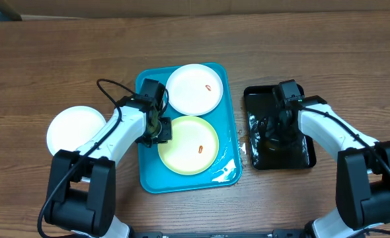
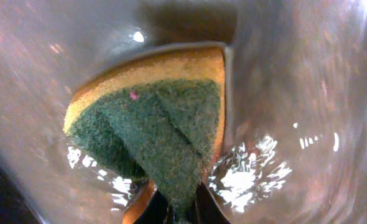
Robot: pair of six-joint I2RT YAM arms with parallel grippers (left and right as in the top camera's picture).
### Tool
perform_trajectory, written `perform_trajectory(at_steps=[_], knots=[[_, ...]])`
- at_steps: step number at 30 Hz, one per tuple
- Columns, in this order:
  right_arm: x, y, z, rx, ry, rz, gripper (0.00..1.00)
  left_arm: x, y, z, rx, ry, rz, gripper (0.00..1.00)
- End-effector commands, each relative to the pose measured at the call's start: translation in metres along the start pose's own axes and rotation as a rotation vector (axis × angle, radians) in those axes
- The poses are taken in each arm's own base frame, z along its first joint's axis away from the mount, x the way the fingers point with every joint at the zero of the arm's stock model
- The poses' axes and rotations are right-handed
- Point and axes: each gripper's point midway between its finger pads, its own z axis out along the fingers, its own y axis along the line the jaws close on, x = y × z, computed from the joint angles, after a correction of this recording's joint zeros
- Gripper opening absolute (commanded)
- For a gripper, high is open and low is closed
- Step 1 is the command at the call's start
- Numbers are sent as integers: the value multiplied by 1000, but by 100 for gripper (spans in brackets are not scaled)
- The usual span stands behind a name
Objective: Clean dirty plates on tray and stack at the side
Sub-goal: 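Grasp the sponge in the black tray with the right gripper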
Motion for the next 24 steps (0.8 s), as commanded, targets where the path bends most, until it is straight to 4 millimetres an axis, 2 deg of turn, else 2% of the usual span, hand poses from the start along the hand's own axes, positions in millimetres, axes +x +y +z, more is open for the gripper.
perform_trajectory(at_steps=[1, 4, 5, 7, 9, 11, 12, 13, 14, 15, 17, 20, 24], knots=[[-10, -1, -14, 24, -24, 6, 4, 3, -6, 5, 10, 9, 53, 17], [-13, 1, -32, 13, -36, 6, 4, 3, -6, 7, 8, 13, 80, 14], [-14, 3, -39, 1, -42, 6, 4, 4, -6, 8, 7, 17, 86, 17], [-14, 6, -47, -24, -48, 6, 4, 6, -4, 11, 3, 31, 91, 34], [-13, 9, -50, -39, -48, 5, 4, 9, -3, 16, -4, 44, 94, 36], [-11, 8, -48, -36, -42, 6, 4, 13, -1, 24, -8, 60, 111, 28], [-10, 7, -47, -34, -40, 6, 5, 15, 0, 29, -12, 73, 110, 21], [-10, 7, -45, -34, -39, 6, 13, 18, 1, 33, -16, 86, 109, 10], [-10, 7, -44, -34, -39, 6, 23, 21, 3, 38, -20, 104, 107, 4], [-10, 7, -43, -33, -38, 6, 27, 24, 4, 43, -23, 118, 105, 4], [-10, 7, -38, -35, -39, 9, 28, 29, 6, 49, -30, 144, 80, 4], [-9, 7, -29, -32, -35, 10, 32, 32, 6, 49, -37, 157, 19, 4], [-7, 6, -13, -33, -36, 23, 32, 34, -4, 46, 21, 171, 0, 4]])
